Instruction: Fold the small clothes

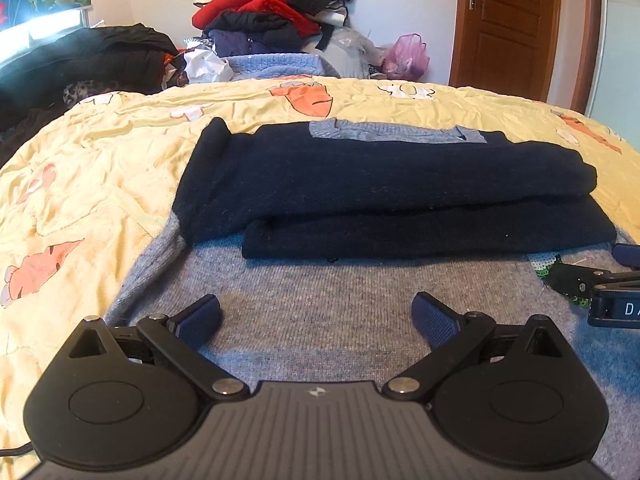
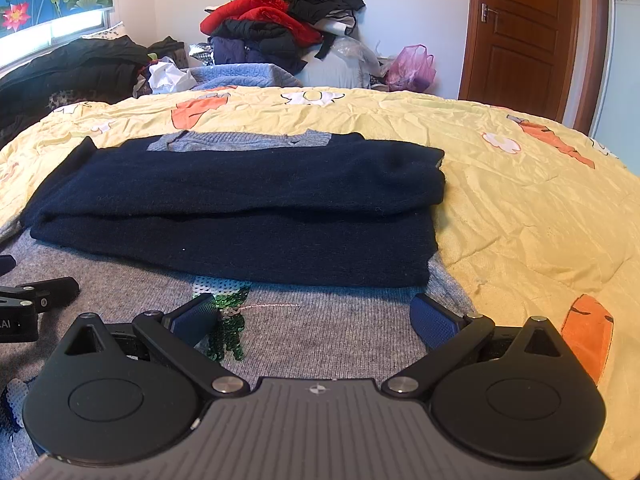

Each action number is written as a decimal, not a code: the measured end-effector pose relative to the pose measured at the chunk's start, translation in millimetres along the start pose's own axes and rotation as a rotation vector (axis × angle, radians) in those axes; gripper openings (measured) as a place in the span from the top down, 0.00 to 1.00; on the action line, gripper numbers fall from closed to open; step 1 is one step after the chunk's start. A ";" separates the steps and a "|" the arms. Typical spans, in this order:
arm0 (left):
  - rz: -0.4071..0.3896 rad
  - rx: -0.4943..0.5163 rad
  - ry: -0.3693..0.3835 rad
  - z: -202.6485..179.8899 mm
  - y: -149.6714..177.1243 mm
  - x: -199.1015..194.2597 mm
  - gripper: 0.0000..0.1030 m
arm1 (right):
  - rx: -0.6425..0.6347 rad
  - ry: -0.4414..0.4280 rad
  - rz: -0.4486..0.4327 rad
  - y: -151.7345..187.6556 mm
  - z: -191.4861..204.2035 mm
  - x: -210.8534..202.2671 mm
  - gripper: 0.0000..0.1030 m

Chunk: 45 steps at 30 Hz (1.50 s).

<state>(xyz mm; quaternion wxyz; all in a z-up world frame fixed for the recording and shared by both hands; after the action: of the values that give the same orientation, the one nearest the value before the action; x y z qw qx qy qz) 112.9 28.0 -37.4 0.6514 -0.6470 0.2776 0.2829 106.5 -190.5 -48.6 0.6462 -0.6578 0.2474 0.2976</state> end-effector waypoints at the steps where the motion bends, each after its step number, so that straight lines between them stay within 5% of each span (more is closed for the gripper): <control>1: 0.000 -0.001 0.002 0.1 -0.1 -0.2 0.00 | 0.000 0.002 0.000 0.1 0.3 -0.1 0.00; 15: 0.000 -0.003 0.004 -0.1 0.0 -1.1 0.00 | 0.003 0.030 0.003 41.0 3.0 -44.9 0.00; 45: 0.006 -0.003 -0.035 -0.2 3.0 -5.9 0.00 | 0.008 0.020 0.002 40.8 2.6 -44.5 0.00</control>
<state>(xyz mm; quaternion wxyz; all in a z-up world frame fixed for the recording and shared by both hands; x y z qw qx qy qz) 106.7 27.8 -35.2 0.6545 -0.6420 0.2677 0.2963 46.2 -192.3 -45.6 0.6462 -0.6578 0.2555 0.2905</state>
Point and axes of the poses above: each gripper's, at about its wrist camera, not at the fingertips, and x roughly the way its jaws point, z to its left, y to its underside, the point moved 6 cm from there along x, roughly the way its jaws point, and after that the axes turned 4 degrees about z, right-handed, at the moved point
